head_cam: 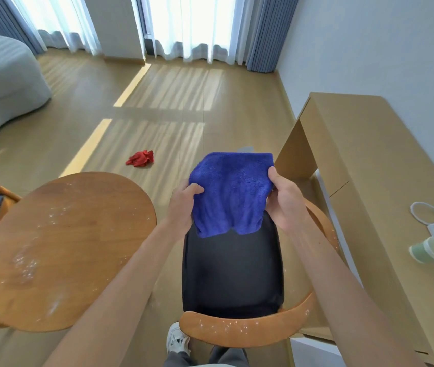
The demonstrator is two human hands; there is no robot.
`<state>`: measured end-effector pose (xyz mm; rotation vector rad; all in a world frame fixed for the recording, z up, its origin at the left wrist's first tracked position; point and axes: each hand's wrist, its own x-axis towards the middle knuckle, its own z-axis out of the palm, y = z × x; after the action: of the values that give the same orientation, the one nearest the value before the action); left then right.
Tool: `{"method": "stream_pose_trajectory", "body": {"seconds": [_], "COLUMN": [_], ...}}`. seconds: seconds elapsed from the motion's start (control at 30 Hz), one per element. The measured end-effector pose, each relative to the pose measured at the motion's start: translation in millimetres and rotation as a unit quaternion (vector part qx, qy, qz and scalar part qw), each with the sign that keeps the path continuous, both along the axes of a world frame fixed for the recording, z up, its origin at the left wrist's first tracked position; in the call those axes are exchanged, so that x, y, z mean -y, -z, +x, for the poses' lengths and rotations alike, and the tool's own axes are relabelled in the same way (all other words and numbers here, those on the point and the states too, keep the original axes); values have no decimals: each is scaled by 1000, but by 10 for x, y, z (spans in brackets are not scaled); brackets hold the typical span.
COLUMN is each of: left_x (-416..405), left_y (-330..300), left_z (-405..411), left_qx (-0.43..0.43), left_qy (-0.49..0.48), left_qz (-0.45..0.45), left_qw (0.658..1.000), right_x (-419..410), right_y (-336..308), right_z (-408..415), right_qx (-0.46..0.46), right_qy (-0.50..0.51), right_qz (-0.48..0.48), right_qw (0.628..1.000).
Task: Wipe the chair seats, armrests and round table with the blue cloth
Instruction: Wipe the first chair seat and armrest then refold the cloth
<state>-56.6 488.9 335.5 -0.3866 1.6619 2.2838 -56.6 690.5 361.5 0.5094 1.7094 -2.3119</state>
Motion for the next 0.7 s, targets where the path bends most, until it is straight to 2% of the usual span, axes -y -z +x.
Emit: {"method": "stream_pose_trajectory", "body": {"seconds": [0.13, 0.27, 0.43, 0.57, 0.7], "left_x": [80, 166, 269, 327, 347], "left_y": [-55, -86, -83, -79, -118], "left_z": [-69, -134, -219, -263, -278], "left_qx": [-24, -67, -115, -117, -104], "left_qy": [14, 35, 43, 50, 103], "left_qz": [-17, -58, -121, -103, -111], "left_qw": [999, 995, 985, 986, 983], "right_x": [-11, -46, -111, -161, -145], "right_y": [69, 99, 26, -22, -83], "right_z": [-21, 4, 53, 103, 70], "right_qx": [-64, -143, -215, -230, -236], "right_qy": [38, 26, 17, -6, -22], "right_qz": [230, 323, 305, 239, 224], "right_qw": [970, 935, 928, 943, 945]}}
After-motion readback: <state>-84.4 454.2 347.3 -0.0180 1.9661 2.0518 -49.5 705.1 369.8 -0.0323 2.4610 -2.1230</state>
